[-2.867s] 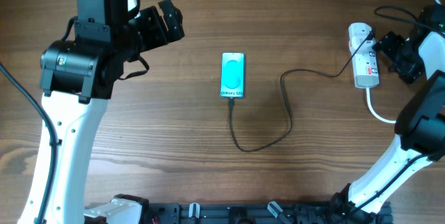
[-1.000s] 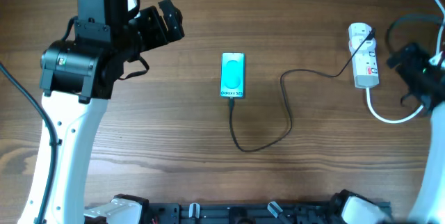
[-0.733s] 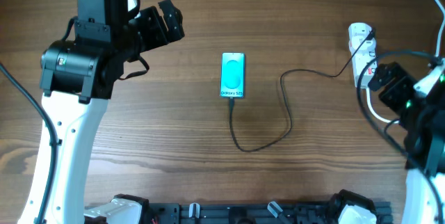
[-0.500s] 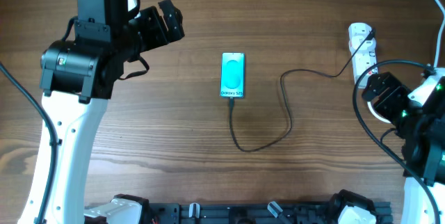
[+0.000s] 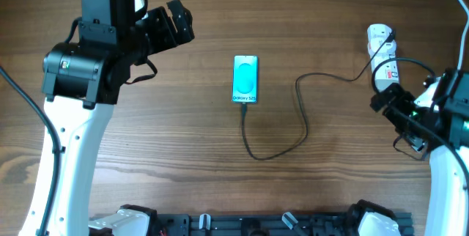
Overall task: Plug charger to phone and switch on socket
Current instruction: 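Lift the right gripper away from the power strip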
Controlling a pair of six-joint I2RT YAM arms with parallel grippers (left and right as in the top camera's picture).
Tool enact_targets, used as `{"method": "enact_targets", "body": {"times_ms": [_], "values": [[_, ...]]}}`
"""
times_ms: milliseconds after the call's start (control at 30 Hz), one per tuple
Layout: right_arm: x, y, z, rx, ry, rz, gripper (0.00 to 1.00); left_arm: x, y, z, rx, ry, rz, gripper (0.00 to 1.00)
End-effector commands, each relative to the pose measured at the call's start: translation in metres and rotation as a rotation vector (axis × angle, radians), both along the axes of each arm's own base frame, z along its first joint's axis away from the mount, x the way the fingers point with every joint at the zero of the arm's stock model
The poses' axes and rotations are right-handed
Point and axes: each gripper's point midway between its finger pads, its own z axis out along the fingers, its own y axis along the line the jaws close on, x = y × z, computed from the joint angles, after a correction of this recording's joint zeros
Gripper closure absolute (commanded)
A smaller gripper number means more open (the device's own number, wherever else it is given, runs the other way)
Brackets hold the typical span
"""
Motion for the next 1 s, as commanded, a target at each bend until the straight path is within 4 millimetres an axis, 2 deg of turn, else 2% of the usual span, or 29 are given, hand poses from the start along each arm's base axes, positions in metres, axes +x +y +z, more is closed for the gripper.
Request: {"method": "enact_targets", "body": {"times_ms": [0,100,267,333,367,500,667,967], "values": [[0.005,0.01,-0.008,0.055,0.011,0.042,0.0,-0.003,0.002,0.006,-0.001,-0.017,0.014,0.0],[0.017,0.018,0.0,0.021,-0.053,0.114,0.0,-0.003,0.002,0.006,-0.001,-0.017,0.014,0.0],[0.042,0.05,0.022,-0.091,-0.203,0.372,0.0,-0.003,0.002,0.006,-0.001,-0.017,0.014,0.0],[0.056,0.072,0.044,-0.173,-0.337,0.519,0.0,-0.003,0.002,0.006,-0.001,-0.017,0.014,0.01],[0.061,0.088,0.062,-0.231,-0.445,0.593,0.0,-0.003,0.002,0.006,-0.001,-0.017,0.014,0.0],[0.055,0.101,0.095,-0.341,-0.659,0.601,0.0,-0.003,0.002,0.006,-0.001,-0.017,0.014,0.0],[0.038,0.09,0.096,-0.429,-0.837,0.541,0.0,-0.003,0.002,0.006,-0.001,-0.017,0.014,0.0],[0.01,0.092,0.069,-0.467,-1.033,0.51,0.0,-0.003,0.002,0.006,-0.001,-0.017,0.014,0.0]]}}
